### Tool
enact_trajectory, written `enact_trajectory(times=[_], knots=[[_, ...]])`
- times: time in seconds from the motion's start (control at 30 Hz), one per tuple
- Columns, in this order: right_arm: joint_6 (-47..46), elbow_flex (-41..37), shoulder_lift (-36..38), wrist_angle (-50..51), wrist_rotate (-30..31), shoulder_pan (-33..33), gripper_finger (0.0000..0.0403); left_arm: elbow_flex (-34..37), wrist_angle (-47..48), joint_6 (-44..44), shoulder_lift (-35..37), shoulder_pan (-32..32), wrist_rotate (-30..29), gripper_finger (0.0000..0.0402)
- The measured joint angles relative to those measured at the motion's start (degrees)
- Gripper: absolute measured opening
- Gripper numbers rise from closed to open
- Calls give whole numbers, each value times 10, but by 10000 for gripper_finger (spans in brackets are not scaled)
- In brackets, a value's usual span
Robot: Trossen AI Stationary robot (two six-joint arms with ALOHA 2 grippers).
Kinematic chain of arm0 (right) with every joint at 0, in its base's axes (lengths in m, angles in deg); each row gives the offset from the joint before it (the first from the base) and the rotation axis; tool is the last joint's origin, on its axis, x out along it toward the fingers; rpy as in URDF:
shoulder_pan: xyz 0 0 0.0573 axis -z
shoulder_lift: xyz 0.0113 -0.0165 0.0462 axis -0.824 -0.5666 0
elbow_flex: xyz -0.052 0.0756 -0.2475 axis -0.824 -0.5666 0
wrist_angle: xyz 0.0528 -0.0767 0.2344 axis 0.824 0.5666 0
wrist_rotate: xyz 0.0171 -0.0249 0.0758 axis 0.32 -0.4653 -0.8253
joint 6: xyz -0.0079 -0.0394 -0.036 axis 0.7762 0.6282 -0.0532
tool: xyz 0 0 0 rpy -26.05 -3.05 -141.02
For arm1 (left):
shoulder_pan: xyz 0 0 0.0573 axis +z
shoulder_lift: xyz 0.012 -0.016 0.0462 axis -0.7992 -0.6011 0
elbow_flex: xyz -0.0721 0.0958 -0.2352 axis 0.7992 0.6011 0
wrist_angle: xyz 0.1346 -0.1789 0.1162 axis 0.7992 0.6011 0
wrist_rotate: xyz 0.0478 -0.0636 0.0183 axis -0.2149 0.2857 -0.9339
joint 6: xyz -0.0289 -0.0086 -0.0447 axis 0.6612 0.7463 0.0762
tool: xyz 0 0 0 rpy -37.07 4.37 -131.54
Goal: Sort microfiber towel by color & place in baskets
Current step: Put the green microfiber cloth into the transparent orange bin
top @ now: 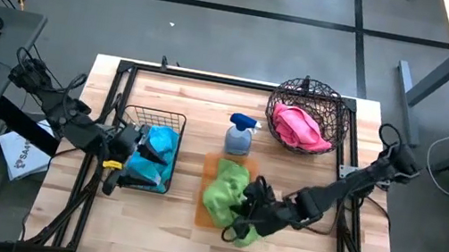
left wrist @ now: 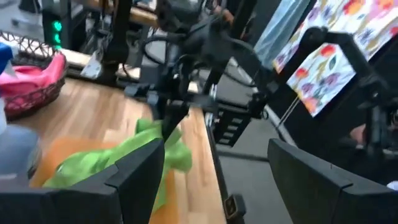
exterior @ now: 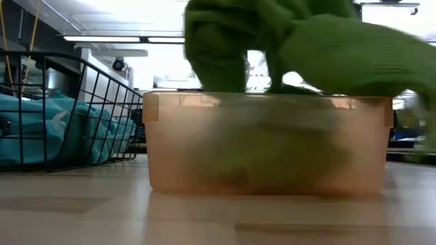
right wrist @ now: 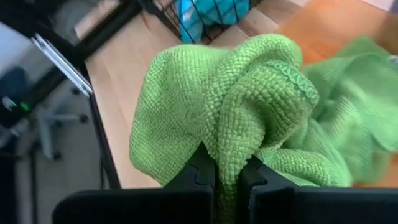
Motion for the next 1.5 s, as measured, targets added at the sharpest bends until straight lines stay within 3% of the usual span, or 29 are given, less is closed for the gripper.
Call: enact_trajectory(times=[0.13,0.4,0.7,0.8,0.9,1.0,1.2,1.37,1.5], knots=[[2,-22,-1,-62,-2,15,0,24,-56,-12,1,0,-36,273],[-37,-22,-1,-36,3,70,0,27,-96,-14,-1,0,-131,273],[-2,-22,-12,-95,119,120,0,27,-164,-46,-1,1,-247,273],[30,-23,-13,-106,125,112,0,27,-178,-53,-1,1,-271,273],[8,-57,-16,-135,120,100,0,27,-185,-52,-1,1,-285,273],[-73,-126,-18,-177,116,83,0,27,-199,-53,-3,1,-292,273],[-132,-216,-24,-276,60,78,0,27,-199,-64,-3,10,-297,273],[-49,-199,-25,-277,-5,101,0,27,-199,-86,-3,22,-288,273],[43,-145,-26,-182,-83,127,0,27,-199,-118,6,32,-263,273]])
